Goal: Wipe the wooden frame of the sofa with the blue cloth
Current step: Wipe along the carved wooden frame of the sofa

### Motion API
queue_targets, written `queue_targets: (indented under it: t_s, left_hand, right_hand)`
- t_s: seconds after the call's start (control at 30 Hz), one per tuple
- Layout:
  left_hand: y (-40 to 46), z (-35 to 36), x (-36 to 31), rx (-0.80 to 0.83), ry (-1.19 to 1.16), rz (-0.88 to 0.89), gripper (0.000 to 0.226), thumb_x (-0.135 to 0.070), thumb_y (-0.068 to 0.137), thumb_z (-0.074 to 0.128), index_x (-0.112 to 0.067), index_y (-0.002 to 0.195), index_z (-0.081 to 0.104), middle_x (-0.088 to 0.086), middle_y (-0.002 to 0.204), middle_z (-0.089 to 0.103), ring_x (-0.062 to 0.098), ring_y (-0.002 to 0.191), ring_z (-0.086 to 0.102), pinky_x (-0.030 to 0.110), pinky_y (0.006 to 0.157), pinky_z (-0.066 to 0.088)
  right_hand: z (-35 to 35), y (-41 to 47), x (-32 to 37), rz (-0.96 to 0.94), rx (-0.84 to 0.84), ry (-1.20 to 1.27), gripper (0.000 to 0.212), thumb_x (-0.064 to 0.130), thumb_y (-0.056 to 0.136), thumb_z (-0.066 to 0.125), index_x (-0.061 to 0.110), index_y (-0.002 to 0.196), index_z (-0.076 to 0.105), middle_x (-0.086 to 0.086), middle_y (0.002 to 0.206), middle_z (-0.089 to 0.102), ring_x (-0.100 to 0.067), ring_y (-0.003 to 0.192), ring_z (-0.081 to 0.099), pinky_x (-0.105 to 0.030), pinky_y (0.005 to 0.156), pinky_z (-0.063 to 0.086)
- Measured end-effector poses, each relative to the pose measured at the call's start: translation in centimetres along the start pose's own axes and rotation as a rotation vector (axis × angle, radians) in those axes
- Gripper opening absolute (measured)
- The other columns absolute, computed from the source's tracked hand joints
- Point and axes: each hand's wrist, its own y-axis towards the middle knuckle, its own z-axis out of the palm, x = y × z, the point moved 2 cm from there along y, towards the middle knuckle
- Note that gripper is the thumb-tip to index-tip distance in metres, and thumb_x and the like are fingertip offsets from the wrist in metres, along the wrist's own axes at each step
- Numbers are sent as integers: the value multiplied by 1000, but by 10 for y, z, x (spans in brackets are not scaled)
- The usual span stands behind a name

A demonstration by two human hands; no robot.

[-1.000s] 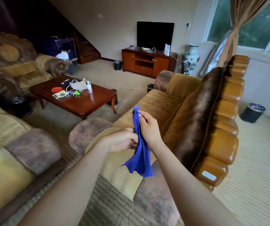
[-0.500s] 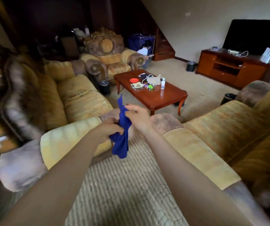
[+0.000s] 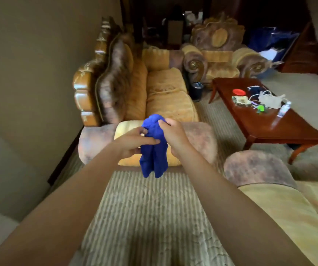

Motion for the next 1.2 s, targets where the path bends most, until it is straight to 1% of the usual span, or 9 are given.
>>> queue_targets:
  t_s: [0.07,0.2,0.33,0.53,0.7,0.83,1.0,1.1,1.2]
  left_hand:
    - [-6,-11,0,-27,-141,-31,30,-18,83,72,-11,106,54,8,100,66,19,92,64,34,79,53]
    - [-15,-26,0,-211,-348,60,10,-26,95,57,-17,95,60,0,73,71,19,73,66,34,66,50]
    - [-23,-43,12,-292,-461,107,11,-18,98,50,-15,100,60,1,86,72,17,83,66,28,67,52]
    - [-38,-114,44,-717,-402,144,30,0,81,67,-11,54,58,5,61,64,15,56,64,23,56,51]
    - [-37,-171,69,-781,-309,55,33,-14,74,77,-10,74,44,9,76,48,17,59,51,23,51,40]
    - [-25,-219,81,-741,-431,-19,59,-10,80,75,-22,129,44,6,110,54,15,87,62,22,58,52]
    - [5,-275,79,-364,324,-272,43,-30,75,79,-12,110,61,2,101,62,17,89,60,28,76,49]
    - [30,-312,74,-420,827,-348,34,-28,82,70,-7,108,61,6,100,59,28,97,57,32,78,43]
    - [48,-348,78,-584,973,-434,35,-31,88,60,-19,122,59,13,123,52,33,116,48,39,93,40]
  right_hand:
    - [13,11,2,40,86,108,22,13,96,42,12,82,58,-5,83,59,-15,77,51,-27,64,39]
    - [40,28,9,61,234,225,22,13,98,39,17,95,60,-10,102,65,-22,96,61,-36,85,49]
    - [75,35,10,34,344,195,21,15,98,39,17,92,59,-9,99,65,-19,92,60,-34,87,48]
    - [133,50,-9,27,399,72,22,23,94,43,18,84,62,-5,88,65,-22,84,60,-35,78,48]
    - [176,76,-13,117,332,18,19,18,96,42,13,97,60,-6,96,60,-24,94,56,-35,85,45]
    - [215,101,-8,144,251,25,20,13,92,42,10,105,57,-9,104,62,-26,99,60,-33,82,48]
    - [276,129,3,70,295,20,30,4,94,41,13,117,59,-1,118,57,-13,103,50,-21,84,39]
    - [307,141,9,42,398,-86,30,6,94,48,7,121,61,-4,126,57,-12,110,49,-19,92,35]
    - [333,157,3,31,613,-374,55,14,85,66,10,136,46,-6,135,48,-19,123,46,-26,98,38]
